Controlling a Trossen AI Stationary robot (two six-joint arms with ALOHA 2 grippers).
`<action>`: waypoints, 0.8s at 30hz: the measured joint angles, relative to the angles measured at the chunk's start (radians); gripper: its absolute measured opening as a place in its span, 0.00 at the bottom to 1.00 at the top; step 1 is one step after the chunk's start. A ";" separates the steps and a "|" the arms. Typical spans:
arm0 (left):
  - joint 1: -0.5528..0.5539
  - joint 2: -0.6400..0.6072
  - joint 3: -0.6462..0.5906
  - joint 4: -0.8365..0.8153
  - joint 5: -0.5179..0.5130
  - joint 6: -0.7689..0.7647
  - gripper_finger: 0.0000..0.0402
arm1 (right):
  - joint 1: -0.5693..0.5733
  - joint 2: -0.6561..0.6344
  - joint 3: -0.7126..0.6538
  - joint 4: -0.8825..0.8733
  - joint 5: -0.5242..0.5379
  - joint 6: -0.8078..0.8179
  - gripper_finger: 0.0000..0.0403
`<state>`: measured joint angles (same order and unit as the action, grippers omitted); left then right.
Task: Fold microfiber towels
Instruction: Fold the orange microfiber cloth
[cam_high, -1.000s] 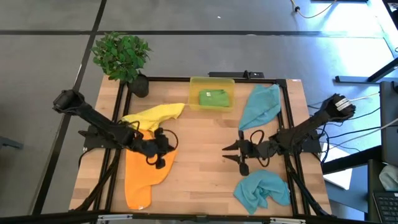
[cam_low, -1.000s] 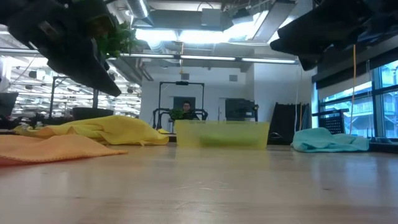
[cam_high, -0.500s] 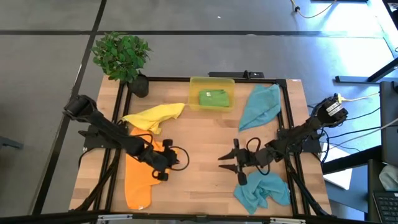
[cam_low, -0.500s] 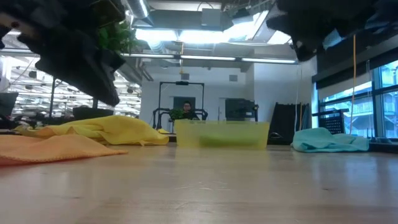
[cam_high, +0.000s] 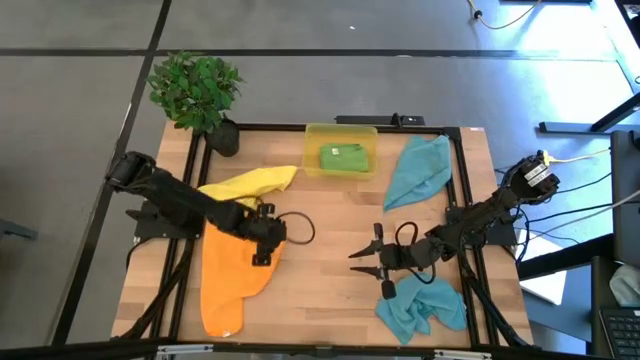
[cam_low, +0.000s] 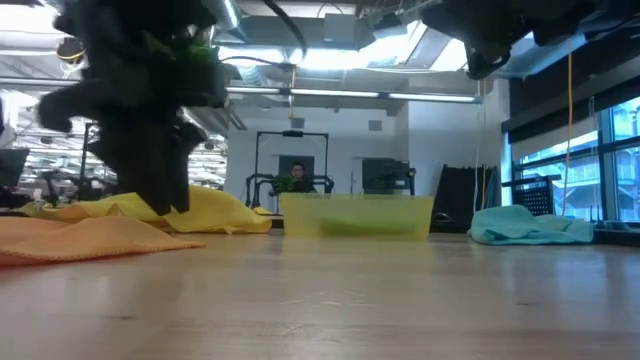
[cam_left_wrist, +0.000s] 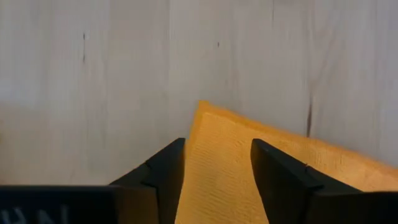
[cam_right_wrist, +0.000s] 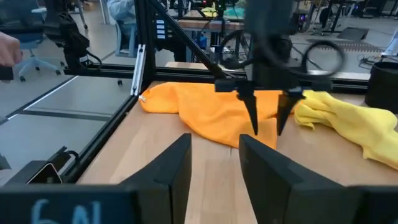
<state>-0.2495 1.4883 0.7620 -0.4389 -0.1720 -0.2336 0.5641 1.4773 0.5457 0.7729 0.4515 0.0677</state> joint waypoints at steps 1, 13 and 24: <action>0.026 0.000 0.000 0.003 0.027 0.010 0.44 | -0.002 0.000 0.000 0.000 0.000 -0.001 0.34; 0.175 0.096 0.000 0.017 0.242 0.110 0.43 | -0.010 0.000 0.001 -0.006 0.000 0.001 0.34; 0.075 0.170 0.002 0.120 0.082 0.204 0.31 | -0.010 0.000 0.001 -0.008 0.000 0.000 0.34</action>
<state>-0.1750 1.6579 0.7644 -0.3193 -0.0901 -0.0295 0.5545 1.4773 0.5465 0.7650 0.4515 0.0677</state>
